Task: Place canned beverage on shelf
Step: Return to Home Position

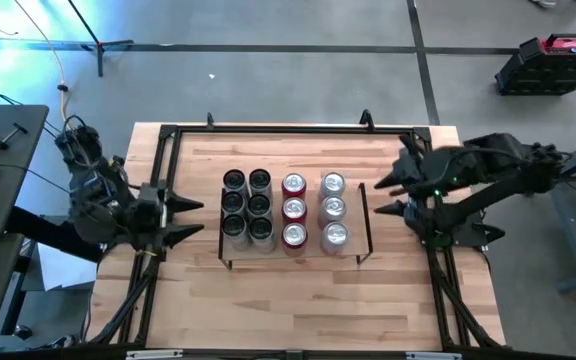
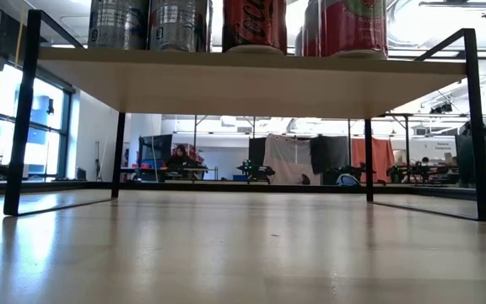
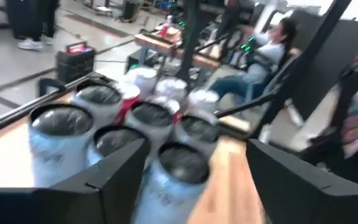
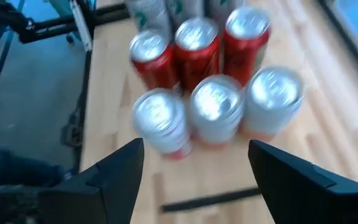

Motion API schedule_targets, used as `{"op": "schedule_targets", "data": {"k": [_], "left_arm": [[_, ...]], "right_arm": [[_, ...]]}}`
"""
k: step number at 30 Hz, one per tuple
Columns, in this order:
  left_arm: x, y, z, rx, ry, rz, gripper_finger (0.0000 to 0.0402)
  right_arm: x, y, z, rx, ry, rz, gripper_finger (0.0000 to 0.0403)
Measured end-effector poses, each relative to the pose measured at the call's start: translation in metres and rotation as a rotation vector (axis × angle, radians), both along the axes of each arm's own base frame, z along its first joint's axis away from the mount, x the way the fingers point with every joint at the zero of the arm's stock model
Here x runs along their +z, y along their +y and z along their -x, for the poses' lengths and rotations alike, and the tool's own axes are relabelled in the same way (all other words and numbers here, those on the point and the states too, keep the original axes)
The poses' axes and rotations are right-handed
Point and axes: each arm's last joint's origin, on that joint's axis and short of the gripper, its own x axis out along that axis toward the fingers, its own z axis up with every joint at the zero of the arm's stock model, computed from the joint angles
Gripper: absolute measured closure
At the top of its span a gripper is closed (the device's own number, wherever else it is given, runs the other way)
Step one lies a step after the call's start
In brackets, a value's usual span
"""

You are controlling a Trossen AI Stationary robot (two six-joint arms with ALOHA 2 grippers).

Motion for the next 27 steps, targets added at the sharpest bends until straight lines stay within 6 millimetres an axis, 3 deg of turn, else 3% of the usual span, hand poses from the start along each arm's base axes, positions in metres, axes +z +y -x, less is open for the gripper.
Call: {"op": "schedule_targets", "data": {"k": [4, 12, 20, 27], "left_arm": [[-0.023, 0.001, -0.003, 0.05, 0.04, -0.031, 0.0159], [-0.026, 0.022, 0.012, 0.097, 0.054, 0.015, 0.0203], [-0.025, 0.02, 0.021, -0.11, 0.116, -0.118, 0.0268], [-0.033, 0.01, 0.031, -0.3, 0.125, -0.191, 0.0374]], "right_arm": [[-0.018, -0.011, 0.0, 0.07, -0.105, 0.068, 0.0143], [-0.059, -0.026, 0.017, 0.094, -0.328, 0.099, 0.0188], [-0.086, -0.03, 0.033, 0.066, -0.617, 0.111, 0.0238], [-0.104, -0.031, 0.044, 0.043, -0.645, 0.058, 0.0288]]}}
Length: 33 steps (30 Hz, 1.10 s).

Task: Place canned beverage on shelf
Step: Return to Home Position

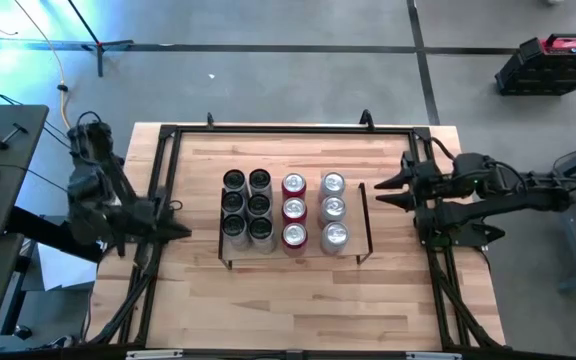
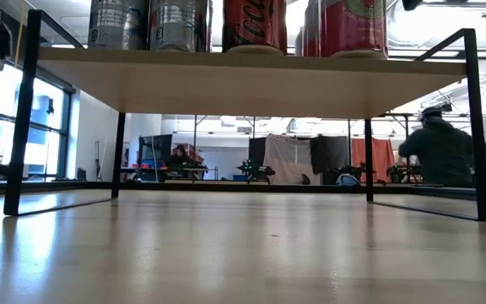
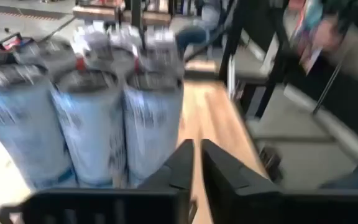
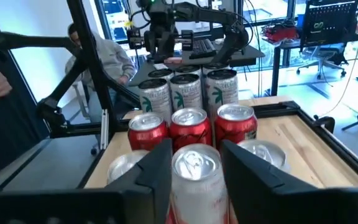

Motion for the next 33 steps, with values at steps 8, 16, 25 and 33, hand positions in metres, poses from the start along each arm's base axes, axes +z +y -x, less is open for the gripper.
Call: {"op": "schedule_targets", "data": {"k": [8, 16, 25, 33], "left_arm": [[-0.03, 0.012, 0.008, -0.019, -0.068, 0.104, 0.0399], [-0.025, 0.026, 0.012, -0.186, -0.376, 0.061, 0.0401], [-0.05, 0.026, -0.004, -0.266, -0.669, -0.034, 0.0401], [-0.087, 0.033, -0.033, -0.253, -0.579, -0.026, 0.0401]], "right_arm": [[-0.032, -0.006, 0.014, -0.055, -0.032, -0.04, 0.0395], [-0.05, -0.007, 0.015, -0.028, -0.005, -0.141, 0.0399], [-0.052, -0.009, 0.014, -0.047, -0.012, -0.103, 0.0402], [-0.052, -0.023, 0.008, -0.152, -0.018, -0.009, 0.0402]]}}
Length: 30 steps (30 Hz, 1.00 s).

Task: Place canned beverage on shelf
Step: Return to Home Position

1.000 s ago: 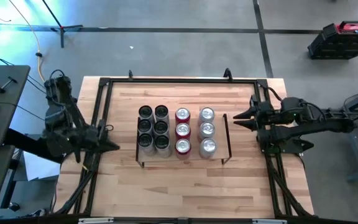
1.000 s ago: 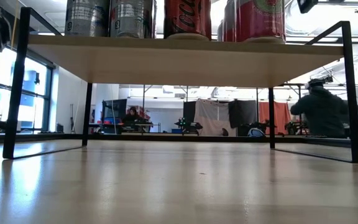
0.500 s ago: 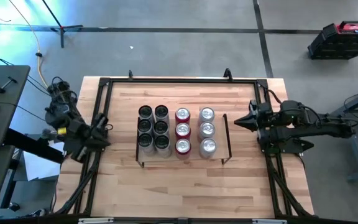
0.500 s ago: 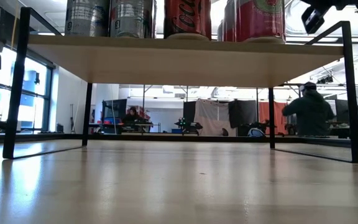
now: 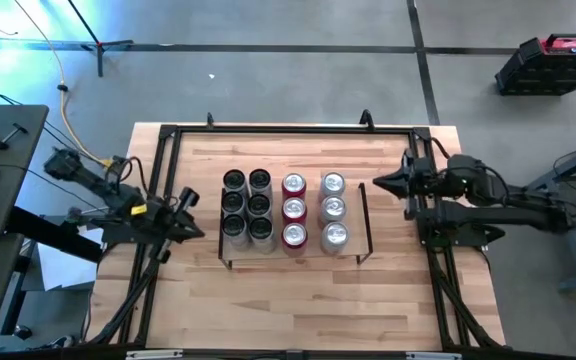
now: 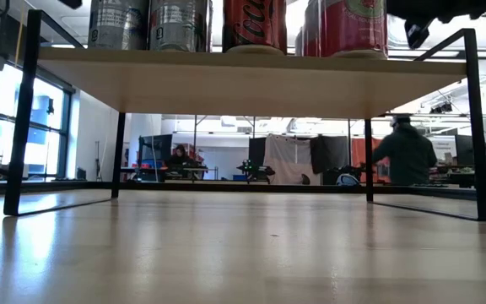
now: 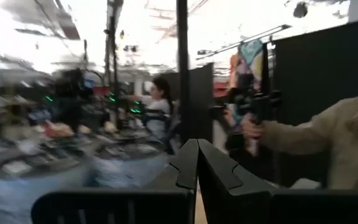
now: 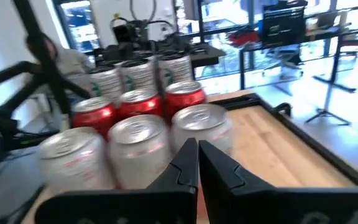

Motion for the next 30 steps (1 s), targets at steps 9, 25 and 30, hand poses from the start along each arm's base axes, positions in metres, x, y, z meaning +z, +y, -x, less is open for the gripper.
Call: {"op": "schedule_targets", "data": {"k": [9, 25, 30], "left_arm": [[-0.013, 0.032, 0.006, 0.181, 0.128, -0.05, 0.0401], [-0.063, 0.047, 0.006, 0.21, 0.075, 0.055, 0.0401], [-0.064, 0.05, 0.009, 0.225, 0.072, 0.071, 0.0401]], "right_arm": [[-0.007, -0.042, -0.028, 0.03, 0.037, 0.038, 0.0403], [0.001, -0.056, -0.023, 0.126, -0.047, 0.148, 0.0403], [-0.022, -0.059, -0.022, 0.167, -0.074, 0.063, 0.0403]]}}
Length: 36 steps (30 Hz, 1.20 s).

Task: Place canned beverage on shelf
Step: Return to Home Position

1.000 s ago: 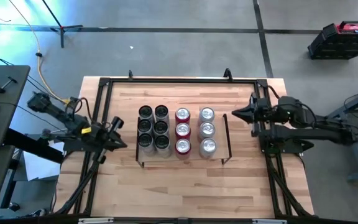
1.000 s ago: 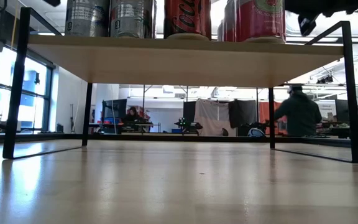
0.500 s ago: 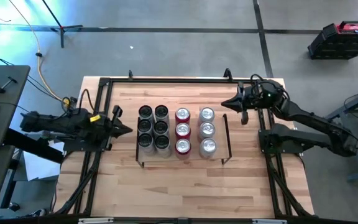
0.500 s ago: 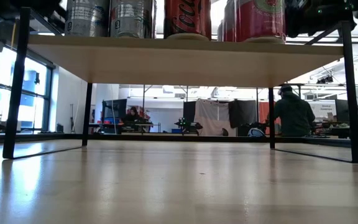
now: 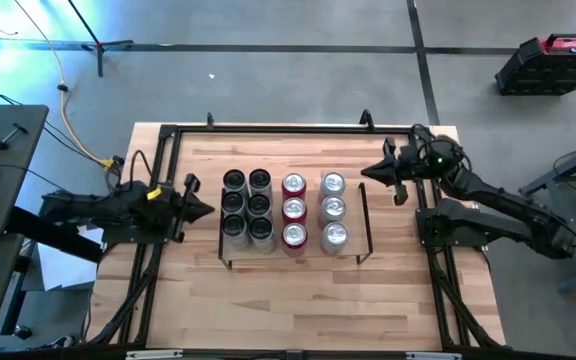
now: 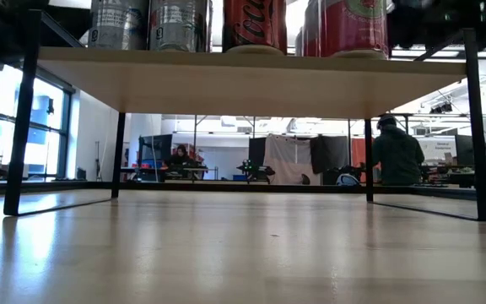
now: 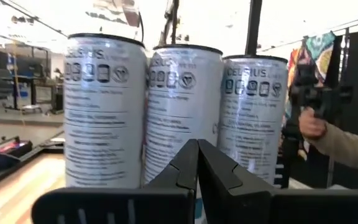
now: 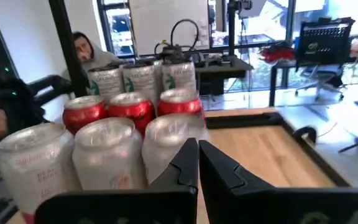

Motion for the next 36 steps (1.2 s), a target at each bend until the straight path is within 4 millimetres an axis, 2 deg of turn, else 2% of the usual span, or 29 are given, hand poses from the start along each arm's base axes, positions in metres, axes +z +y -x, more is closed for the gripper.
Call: {"op": "schedule_targets", "data": {"k": [4, 11, 15, 24, 27, 36], "left_arm": [[0.001, 0.002, 0.001, 0.009, -0.014, -0.002, 0.0401], [-0.003, 0.001, 0.0, -0.015, 0.029, 0.001, 0.0401], [-0.004, 0.001, 0.0, -0.009, 0.037, -0.001, 0.0401], [-0.005, 0.001, 0.0, 0.013, 0.041, -0.044, 0.0401], [-0.006, 0.002, 0.0, 0.014, 0.056, -0.019, 0.0401], [-0.009, 0.002, -0.001, 0.018, 0.095, -0.013, 0.0401]], "right_arm": [[-0.028, 0.002, 0.005, -0.002, -0.082, -0.028, 0.0403], [-0.076, 0.014, 0.025, -0.051, -0.187, -0.038, 0.0403], [-0.094, 0.017, 0.028, -0.137, -0.064, -0.115, 0.0403], [-0.097, 0.043, 0.025, -0.13, -0.038, -0.066, 0.0403], [-0.096, 0.053, 0.023, -0.066, -0.043, -0.058, 0.0403], [-0.093, 0.075, 0.021, -0.006, -0.095, 0.072, 0.0403]]}}
